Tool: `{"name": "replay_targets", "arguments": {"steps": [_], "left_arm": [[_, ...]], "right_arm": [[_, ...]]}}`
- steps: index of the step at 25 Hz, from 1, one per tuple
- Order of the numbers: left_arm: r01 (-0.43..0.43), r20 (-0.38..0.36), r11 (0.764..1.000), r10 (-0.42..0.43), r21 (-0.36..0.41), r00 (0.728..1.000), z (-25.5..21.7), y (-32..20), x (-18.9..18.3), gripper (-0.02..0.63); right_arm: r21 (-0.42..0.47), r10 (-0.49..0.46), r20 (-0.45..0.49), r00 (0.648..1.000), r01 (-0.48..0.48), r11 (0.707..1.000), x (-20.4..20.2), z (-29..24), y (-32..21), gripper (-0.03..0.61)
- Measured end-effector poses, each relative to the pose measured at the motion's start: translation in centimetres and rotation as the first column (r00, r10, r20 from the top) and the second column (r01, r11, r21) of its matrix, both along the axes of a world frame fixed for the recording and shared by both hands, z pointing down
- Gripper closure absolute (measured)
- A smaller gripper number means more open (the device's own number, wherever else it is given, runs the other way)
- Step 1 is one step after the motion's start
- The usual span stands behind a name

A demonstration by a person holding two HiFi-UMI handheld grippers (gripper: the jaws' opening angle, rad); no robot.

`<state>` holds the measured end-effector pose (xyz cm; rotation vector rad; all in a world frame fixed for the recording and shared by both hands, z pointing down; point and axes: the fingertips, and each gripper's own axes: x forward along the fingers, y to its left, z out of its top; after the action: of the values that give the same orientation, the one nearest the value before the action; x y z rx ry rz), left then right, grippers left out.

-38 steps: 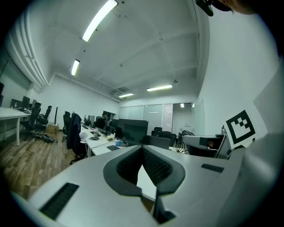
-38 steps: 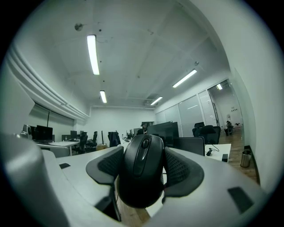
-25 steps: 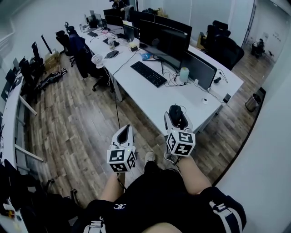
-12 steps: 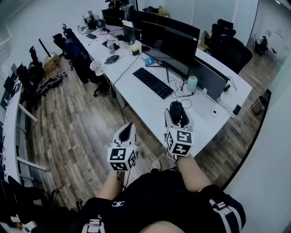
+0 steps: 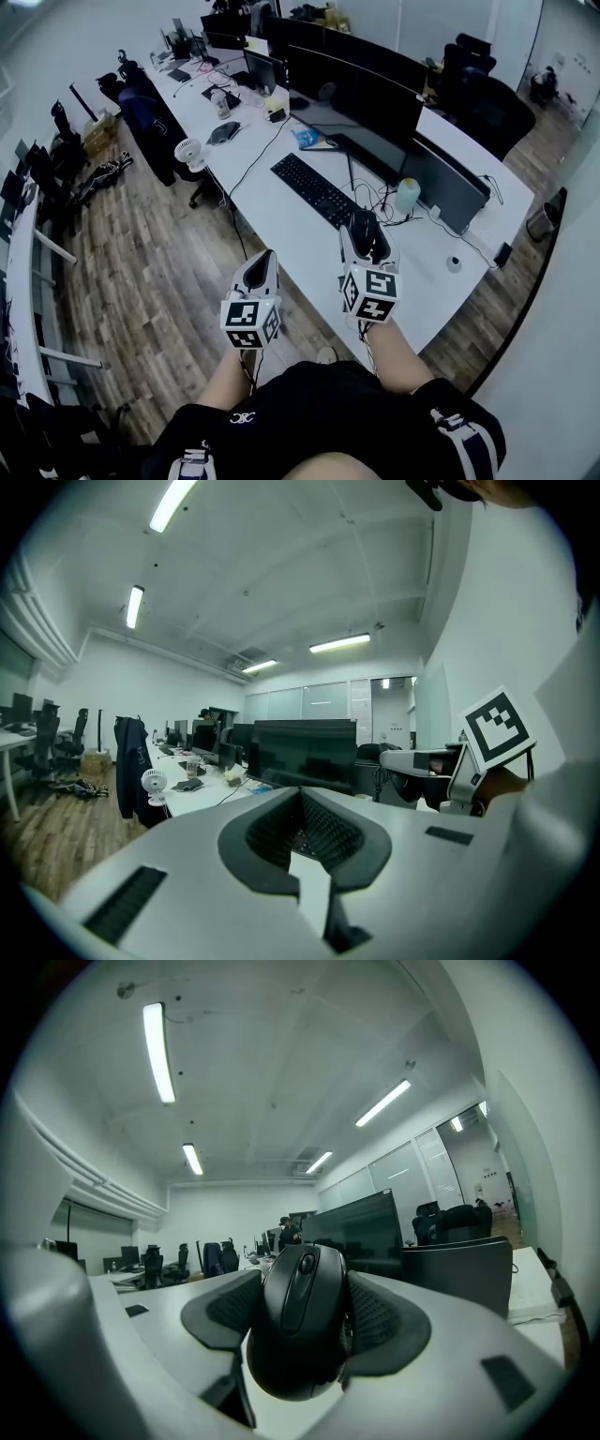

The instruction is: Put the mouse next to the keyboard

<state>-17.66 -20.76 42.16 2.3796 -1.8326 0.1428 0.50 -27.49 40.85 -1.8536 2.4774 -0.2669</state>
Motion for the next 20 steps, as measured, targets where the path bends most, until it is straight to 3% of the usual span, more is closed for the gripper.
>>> {"name": "replay_targets", "arguments": {"steps": [6, 13, 20], "left_arm": [[-0.033, -0.008, 0.999, 0.033, -0.038, 0.999, 1.3, -5.1, 1.1, 0.6], [-0.15, -0.015, 0.985, 0.149, -0.08, 0.989, 2.2, -9.9, 4.9, 0.601], [-0.383, -0.028, 0.92, 0.382, -0.086, 0.924, 3.1, -15.2, 10.8, 0.601]], "right_arm": [[-0.028, 0.016, -0.012, 1.0, -0.016, 0.999, 0.9, 1.0, -4.3, 0.276], [-0.074, 0.109, 0.007, 0.994, -0.108, 0.991, 5.5, 2.3, -6.2, 0.276], [-0.104, 0.31, -0.033, 0.95, -0.312, 0.945, 10.5, 4.2, -7.4, 0.276]]}}
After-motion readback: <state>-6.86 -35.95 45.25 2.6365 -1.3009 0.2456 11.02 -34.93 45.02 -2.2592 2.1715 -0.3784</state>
